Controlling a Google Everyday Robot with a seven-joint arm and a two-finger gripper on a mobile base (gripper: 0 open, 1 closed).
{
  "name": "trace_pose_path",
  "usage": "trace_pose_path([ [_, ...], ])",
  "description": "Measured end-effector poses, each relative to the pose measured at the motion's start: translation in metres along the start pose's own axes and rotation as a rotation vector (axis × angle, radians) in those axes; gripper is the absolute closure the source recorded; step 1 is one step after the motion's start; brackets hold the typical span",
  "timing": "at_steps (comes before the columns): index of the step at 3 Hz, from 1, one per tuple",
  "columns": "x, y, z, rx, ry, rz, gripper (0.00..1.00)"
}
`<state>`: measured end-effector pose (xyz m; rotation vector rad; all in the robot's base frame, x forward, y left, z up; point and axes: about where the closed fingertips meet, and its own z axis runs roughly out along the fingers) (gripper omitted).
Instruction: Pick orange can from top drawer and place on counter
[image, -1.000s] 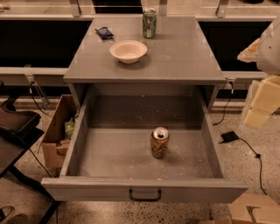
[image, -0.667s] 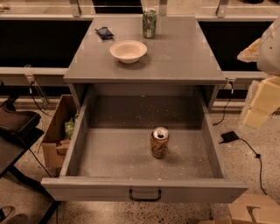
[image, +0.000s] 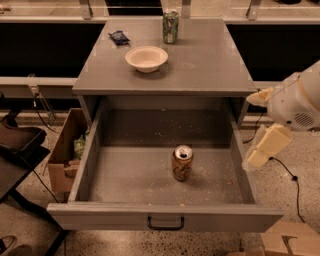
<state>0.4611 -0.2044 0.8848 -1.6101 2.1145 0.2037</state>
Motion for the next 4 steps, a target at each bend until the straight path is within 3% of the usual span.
trace_pose_path([
  [1, 0.002, -0.013, 0.058, 0.009, -0.203, 0.038, 0.0],
  [2, -0.003, -0.03, 0.097, 0.058, -0.371, 0.049, 0.0],
  [4, -0.003, -0.034, 0.179, 0.132, -0.687, 0.111, 0.0],
])
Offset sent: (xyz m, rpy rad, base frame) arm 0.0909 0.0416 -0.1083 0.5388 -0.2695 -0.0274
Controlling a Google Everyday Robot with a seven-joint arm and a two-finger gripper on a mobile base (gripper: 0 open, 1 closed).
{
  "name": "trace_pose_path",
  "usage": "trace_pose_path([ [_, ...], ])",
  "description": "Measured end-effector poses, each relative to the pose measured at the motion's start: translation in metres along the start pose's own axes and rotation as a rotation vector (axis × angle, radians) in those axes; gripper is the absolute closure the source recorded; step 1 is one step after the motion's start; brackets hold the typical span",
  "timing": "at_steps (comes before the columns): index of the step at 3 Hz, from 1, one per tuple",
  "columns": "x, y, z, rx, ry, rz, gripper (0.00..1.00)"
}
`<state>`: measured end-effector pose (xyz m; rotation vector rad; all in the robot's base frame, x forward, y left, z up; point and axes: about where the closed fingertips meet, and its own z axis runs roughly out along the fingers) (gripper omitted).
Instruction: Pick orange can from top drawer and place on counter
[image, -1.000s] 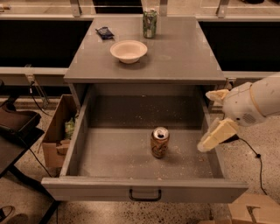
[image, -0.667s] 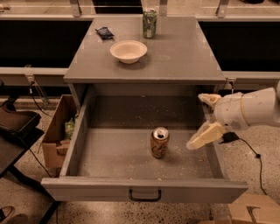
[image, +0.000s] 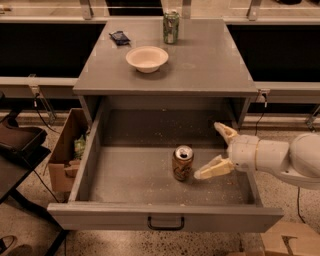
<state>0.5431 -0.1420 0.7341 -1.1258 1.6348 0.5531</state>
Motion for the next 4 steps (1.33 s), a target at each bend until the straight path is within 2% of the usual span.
trace_pose_path([
  [1, 0.011, 0.005, 0.023, -0.041, -0.063, 0.018, 0.0],
  [3, 0.014, 0.02, 0.054, -0.115, -0.144, 0.016, 0.0],
  [4, 0.017, 0.033, 0.071, -0.144, -0.171, 0.034, 0.14],
])
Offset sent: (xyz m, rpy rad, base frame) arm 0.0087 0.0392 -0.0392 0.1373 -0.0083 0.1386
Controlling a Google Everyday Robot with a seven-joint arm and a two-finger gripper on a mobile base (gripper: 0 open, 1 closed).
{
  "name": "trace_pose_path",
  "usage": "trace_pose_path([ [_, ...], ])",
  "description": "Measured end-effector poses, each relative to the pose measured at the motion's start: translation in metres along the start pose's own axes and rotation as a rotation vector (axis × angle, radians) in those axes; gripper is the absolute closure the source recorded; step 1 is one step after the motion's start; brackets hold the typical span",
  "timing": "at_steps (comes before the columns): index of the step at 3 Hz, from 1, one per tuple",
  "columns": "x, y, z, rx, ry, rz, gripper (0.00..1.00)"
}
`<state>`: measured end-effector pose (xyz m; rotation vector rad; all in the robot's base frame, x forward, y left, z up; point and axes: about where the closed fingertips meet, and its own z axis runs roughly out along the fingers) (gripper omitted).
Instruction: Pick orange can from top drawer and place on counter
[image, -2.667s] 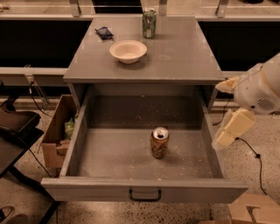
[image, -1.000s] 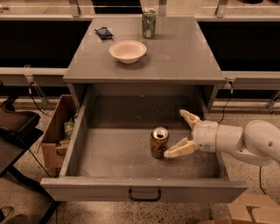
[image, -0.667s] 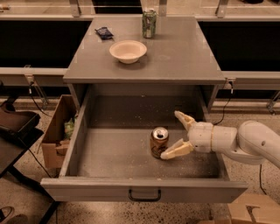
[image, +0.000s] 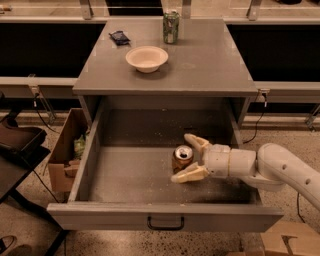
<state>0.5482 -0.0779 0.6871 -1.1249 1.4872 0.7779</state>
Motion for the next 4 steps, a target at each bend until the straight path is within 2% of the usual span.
trace_pose_path([
  [2, 0.006, 0.007, 0.009, -0.011, -0.013, 0.017, 0.59],
  [3, -0.008, -0.007, 0.008, -0.06, 0.077, 0.071, 0.9],
  [4, -0.074, -0.043, -0.022, -0.099, 0.224, 0.04, 1.0],
])
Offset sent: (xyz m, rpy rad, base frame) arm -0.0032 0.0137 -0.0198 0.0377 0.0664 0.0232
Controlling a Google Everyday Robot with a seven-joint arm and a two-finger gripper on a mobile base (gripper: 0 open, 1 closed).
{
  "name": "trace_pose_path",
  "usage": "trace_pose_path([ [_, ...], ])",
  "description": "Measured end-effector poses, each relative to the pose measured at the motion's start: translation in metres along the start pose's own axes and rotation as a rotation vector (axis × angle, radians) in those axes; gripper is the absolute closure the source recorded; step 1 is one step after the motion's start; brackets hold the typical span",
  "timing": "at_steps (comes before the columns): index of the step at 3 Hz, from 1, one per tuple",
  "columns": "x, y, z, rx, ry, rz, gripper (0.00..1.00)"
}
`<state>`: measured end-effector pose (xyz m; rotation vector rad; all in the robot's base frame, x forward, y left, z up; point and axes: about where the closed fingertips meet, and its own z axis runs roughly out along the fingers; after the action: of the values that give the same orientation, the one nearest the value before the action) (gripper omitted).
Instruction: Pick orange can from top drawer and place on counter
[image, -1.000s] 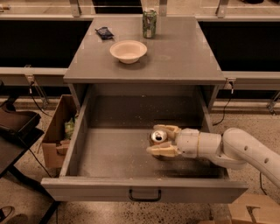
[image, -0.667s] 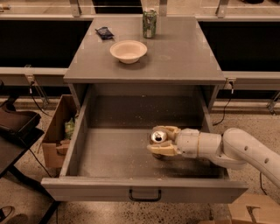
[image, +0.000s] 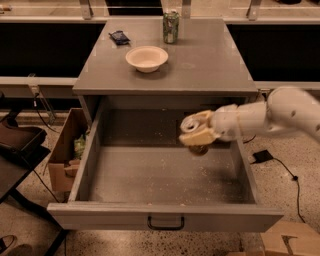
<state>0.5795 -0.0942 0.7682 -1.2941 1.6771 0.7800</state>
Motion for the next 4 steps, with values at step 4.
trace_pose_path([
  [4, -0.141, -0.114, -0.212, 0.189, -0.042, 0.397, 1.0],
])
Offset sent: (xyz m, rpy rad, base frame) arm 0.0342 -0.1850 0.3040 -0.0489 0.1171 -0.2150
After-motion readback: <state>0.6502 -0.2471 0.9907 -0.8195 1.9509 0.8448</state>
